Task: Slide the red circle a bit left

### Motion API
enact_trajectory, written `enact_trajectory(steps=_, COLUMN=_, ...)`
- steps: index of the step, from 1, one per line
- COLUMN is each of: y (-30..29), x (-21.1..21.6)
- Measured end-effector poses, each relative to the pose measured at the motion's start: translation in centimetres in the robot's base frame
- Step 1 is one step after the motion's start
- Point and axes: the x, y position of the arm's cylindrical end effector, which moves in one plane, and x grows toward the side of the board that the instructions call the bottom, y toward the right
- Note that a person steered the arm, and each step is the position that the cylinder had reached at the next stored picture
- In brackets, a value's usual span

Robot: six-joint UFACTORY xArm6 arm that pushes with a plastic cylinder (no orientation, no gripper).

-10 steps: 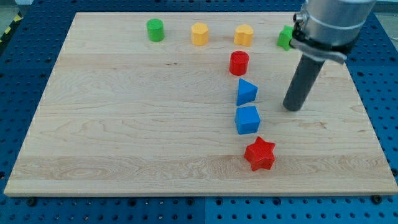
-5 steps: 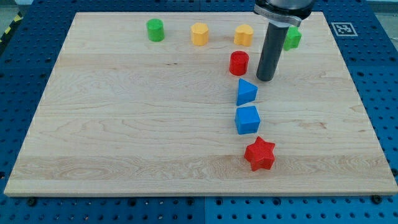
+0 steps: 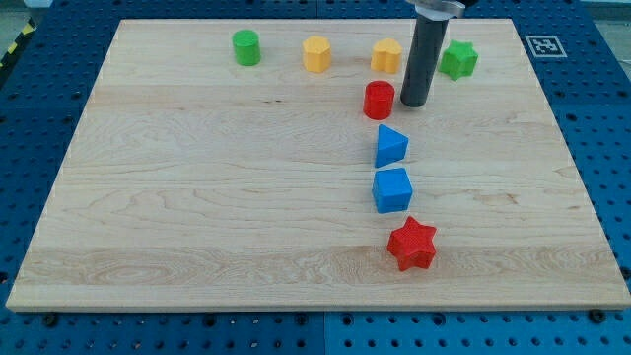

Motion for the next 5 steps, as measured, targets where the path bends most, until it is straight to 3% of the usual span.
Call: enact_trajectory(steps=5, y=-0.2, x=1.2)
